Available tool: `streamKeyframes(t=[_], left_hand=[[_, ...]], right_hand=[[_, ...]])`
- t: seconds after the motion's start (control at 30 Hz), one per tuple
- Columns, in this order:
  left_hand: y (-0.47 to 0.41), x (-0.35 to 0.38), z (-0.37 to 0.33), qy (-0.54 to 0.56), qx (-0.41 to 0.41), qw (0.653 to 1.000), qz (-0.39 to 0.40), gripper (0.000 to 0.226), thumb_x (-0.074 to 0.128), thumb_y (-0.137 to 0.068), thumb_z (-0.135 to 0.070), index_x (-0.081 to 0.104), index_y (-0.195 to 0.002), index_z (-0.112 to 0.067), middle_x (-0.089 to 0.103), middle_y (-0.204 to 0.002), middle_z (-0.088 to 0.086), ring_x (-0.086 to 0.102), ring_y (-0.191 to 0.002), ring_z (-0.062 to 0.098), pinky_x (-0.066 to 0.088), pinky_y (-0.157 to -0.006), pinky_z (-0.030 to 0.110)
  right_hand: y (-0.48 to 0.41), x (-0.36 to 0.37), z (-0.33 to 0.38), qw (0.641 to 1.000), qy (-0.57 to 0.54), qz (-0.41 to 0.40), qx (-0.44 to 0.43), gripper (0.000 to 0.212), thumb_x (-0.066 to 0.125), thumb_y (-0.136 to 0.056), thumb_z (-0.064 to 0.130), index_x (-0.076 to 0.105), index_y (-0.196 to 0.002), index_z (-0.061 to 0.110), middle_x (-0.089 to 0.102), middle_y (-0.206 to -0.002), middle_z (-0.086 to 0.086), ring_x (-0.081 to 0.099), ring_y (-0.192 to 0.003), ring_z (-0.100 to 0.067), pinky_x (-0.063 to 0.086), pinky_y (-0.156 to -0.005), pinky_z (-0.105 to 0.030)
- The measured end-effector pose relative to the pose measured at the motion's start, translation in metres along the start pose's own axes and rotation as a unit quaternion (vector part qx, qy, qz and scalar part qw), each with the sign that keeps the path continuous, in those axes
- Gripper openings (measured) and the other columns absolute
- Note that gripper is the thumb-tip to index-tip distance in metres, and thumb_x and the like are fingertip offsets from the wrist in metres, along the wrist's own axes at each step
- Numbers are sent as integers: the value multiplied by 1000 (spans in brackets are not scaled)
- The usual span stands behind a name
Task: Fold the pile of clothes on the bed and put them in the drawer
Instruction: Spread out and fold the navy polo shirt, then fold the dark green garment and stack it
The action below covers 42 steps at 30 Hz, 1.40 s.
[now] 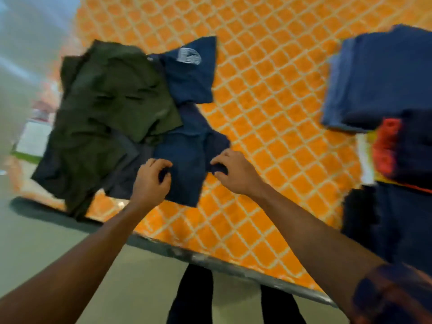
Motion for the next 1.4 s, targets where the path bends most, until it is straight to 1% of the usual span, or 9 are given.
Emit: streamKeyframes(t=[0.13,0.43,0.67,0.77,0.93,1.1,1.27,1.33,1.4], left_hand=[[-1,-73,127,-59,-73,995,-39,51,77,-76,-11,61,-125,-11,57,-121,13,55,-109,37,48,-91,47],[-40,-104,145,-121,-60,987,-86,71,74,-72,-33,47,-136,-18,46,-135,13,45,-122,37,43,-89,50],[-69,-121,145,64,-52,990,-117,39,43,-76,-14,67,-106,-9,67,-105,10,62,-101,33,49,-86,40],[-66,-116,134,91,-23,991,-92,36,41,-80,-12,70,-101,-10,72,-103,6,65,-99,27,48,-86,35],[-37,-85,108,101,-77,991,-31,37,38,-78,-21,71,-93,-14,74,-95,5,66,-93,28,51,-79,38],[29,11,63,104,-156,962,197,32,46,-87,-18,72,-103,-9,72,-108,16,65,-103,34,50,-84,39],[132,97,7,217,-177,812,513,19,54,-93,-8,66,-98,-22,62,-89,3,60,-77,15,48,-62,25],[134,98,5,236,-171,810,509,12,58,-95,-15,66,-100,-24,67,-91,2,64,-74,13,47,-58,22],[109,85,12,268,-169,854,414,7,60,-97,-17,67,-100,-15,71,-89,5,68,-66,13,45,-52,19]], right_hand=[[-81,29,78,996,-42,-81,-15,31,68,-91,29,67,-120,20,57,-114,-3,54,-108,-26,46,-94,-38],[-179,32,134,990,90,-112,-5,64,70,-70,18,55,-132,9,49,-134,-13,47,-113,-37,48,-81,-45],[-196,8,120,976,-104,-186,44,6,63,-87,17,59,-83,20,55,-81,3,49,-70,-9,37,-64,-29],[-198,-3,125,977,-88,-192,32,23,60,-86,11,52,-66,19,52,-61,6,47,-57,-9,34,-56,-29],[-151,24,143,983,157,62,-72,15,60,-82,15,74,-78,20,74,-82,2,67,-80,-24,52,-68,-34],[-26,68,101,868,283,406,-15,24,60,-79,13,51,-57,12,50,-55,3,55,-59,-23,52,-59,-36],[127,112,35,694,259,670,36,23,77,-79,25,65,-63,12,60,-50,6,57,-47,-14,54,-60,-35],[135,107,34,719,146,675,82,10,78,-85,22,71,-84,15,65,-56,9,60,-50,-5,55,-63,-32],[91,89,44,843,99,527,42,9,75,-87,25,74,-91,17,70,-69,8,62,-61,-3,52,-64,-27]])
Point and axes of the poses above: each hand's wrist, its own y-axis away from the middle knuckle, its own x-axis out of the palm, z = x × y, the point moved 7 cm from there along -y, towards the middle knuckle
